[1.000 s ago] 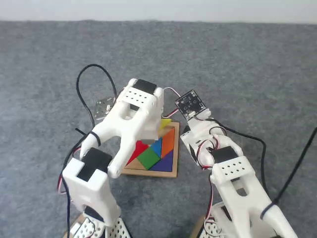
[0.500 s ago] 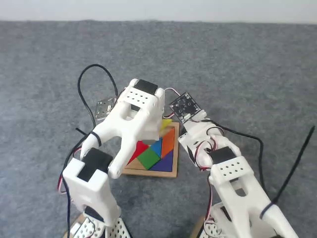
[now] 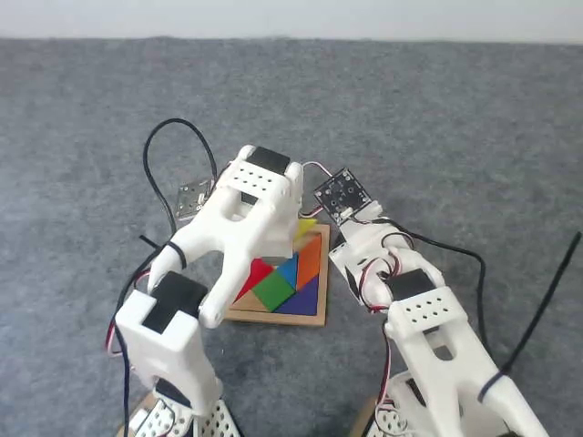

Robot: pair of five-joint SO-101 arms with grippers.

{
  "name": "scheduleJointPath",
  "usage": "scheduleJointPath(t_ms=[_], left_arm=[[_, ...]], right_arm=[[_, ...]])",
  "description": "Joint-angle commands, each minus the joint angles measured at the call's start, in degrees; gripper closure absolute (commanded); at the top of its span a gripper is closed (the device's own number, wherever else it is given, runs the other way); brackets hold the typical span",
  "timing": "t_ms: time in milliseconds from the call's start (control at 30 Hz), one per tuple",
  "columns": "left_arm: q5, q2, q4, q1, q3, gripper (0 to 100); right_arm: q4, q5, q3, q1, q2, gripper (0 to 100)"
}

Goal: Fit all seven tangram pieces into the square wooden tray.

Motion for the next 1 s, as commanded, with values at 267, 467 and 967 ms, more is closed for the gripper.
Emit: scheduleJointPath(t_ms=[267, 467, 967], left_arm=[[-0.5, -0.4, 0.4, 0.4, -0.3, 76], [-0.7, -0.4, 0.5, 0.4, -0.3, 70], [-0.8, -0.4, 0.5, 0.4, -0.3, 66]], right_arm=[[0.7, 0.6, -1.9, 0.4, 0.0, 95.4], [0.7, 0.6, -1.9, 0.5, 0.0, 95.4], [0.8, 0.6, -1.9, 0.5, -0.1, 95.4]])
